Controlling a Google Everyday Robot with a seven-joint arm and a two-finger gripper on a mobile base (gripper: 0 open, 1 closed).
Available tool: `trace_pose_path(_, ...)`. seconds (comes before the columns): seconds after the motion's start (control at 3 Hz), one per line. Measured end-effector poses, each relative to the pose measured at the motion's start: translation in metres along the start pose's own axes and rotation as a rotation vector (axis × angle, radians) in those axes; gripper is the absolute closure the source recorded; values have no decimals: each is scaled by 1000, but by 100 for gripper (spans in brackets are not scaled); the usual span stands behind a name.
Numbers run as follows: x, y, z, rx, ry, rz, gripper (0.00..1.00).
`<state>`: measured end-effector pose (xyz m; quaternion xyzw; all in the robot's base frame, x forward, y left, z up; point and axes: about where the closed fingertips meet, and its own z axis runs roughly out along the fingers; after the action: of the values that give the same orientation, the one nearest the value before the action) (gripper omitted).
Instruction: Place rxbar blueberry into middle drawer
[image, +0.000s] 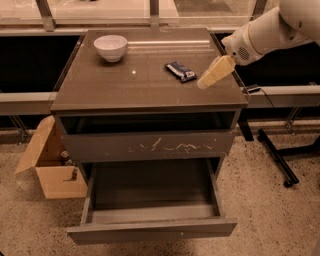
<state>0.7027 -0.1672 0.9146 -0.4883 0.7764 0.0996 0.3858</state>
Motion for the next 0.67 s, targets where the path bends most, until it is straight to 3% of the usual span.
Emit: trace_pose_path(0.67,0,-43,78,12,-98,132,0)
